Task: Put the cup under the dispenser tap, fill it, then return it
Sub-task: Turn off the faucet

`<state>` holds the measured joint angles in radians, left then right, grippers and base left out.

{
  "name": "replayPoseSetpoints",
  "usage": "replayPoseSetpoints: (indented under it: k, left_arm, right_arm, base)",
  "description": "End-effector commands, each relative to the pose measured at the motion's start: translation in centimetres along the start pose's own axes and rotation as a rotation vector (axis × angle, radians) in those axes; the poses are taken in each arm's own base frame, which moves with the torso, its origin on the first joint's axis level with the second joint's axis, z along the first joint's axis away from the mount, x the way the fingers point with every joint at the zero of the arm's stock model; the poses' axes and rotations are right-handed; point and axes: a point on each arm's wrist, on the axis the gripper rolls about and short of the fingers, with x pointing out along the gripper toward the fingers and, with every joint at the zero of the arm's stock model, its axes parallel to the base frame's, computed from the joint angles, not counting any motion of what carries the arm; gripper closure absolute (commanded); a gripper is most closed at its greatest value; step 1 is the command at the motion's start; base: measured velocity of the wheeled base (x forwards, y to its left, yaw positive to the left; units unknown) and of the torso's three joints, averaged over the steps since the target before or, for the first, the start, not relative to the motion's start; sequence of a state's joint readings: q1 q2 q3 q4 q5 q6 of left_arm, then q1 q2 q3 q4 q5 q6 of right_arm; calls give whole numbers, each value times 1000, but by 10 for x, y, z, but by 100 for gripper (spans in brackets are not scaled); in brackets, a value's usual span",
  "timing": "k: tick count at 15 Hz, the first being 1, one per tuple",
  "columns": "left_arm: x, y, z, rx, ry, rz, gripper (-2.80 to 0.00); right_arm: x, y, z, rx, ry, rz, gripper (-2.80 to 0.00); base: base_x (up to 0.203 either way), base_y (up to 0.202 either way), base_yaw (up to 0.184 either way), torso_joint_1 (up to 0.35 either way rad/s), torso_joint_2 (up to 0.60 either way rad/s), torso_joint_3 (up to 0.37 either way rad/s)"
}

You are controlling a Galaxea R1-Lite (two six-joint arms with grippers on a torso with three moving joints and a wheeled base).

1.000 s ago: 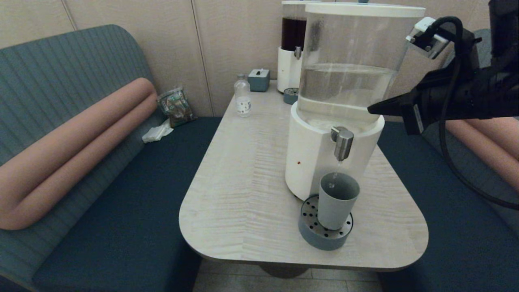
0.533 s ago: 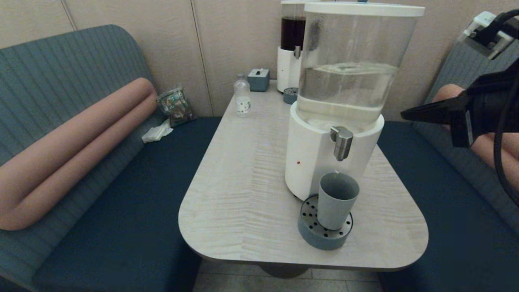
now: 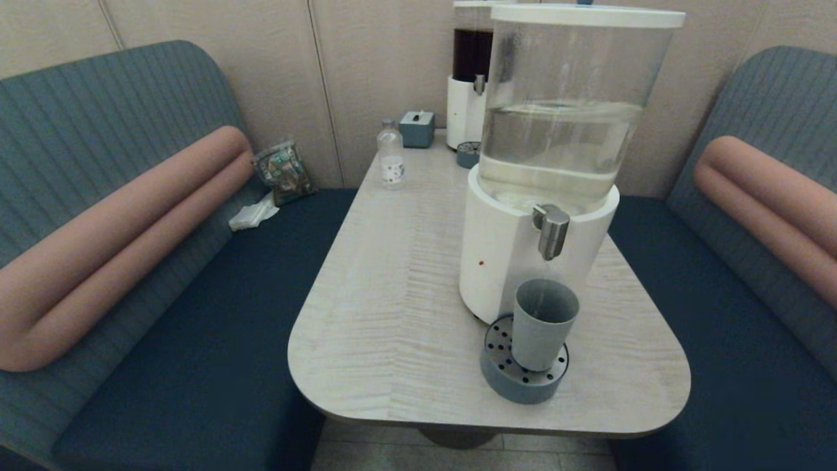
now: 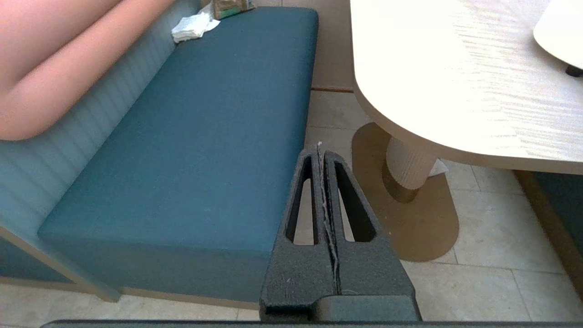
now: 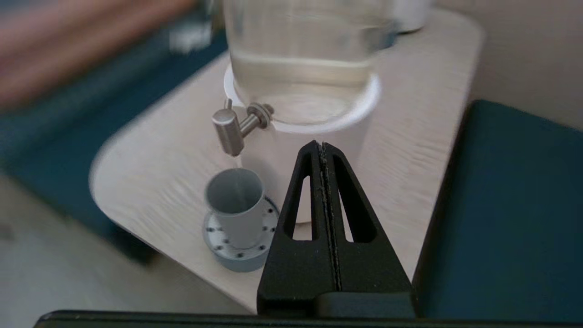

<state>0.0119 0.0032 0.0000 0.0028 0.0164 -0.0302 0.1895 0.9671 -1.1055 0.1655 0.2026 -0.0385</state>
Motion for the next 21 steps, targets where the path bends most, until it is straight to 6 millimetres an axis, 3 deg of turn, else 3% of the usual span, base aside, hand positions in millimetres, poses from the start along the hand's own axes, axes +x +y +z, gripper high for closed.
replayPoseSetpoints:
  k: [1, 4, 5, 7, 8, 10, 13, 18, 21]
  left_arm:
    - [0, 0, 0, 0, 2, 1, 0]
    - [0, 0, 0, 0, 3, 1, 0]
    - [0, 0, 0, 0, 3, 1, 0]
    - [0, 0, 0, 0, 2, 1, 0]
    - [0, 0, 0, 0, 2, 1, 0]
    - [0, 0, 0, 0, 2, 1, 0]
    - [0, 0, 0, 0, 2, 1, 0]
    - [0, 0, 0, 0, 2, 1, 0]
    - [0, 0, 0, 0, 2, 1, 0]
  right_arm:
    - [-61, 12, -7, 24, -133, -42, 0]
    - [-112, 27, -44, 55, -218, -81, 0]
    - [-119, 30, -57, 56, -218, -84, 0]
    - [-119, 30, -64, 22, -184, -85, 0]
    - [-109, 26, -61, 12, -134, -78, 0]
    - [-69, 15, -48, 20, 23, -59, 0]
    - [-11, 8, -9, -5, 226, -25, 0]
    - [101, 28, 0, -181, 516, -107, 0]
    - [138, 46, 12, -300, 506, -91, 0]
  base:
    - [0, 0, 0, 0, 0, 0]
    - [0, 0, 0, 0, 0, 0]
    - [0, 0, 0, 0, 0, 0]
    - [0, 0, 0, 0, 0, 0]
    - [0, 0, 0, 0, 0, 0]
    - [0, 0, 0, 0, 0, 0]
    - [0, 0, 0, 0, 0, 0]
    - [0, 0, 0, 0, 0, 0]
    - [0, 0, 0, 0, 0, 0]
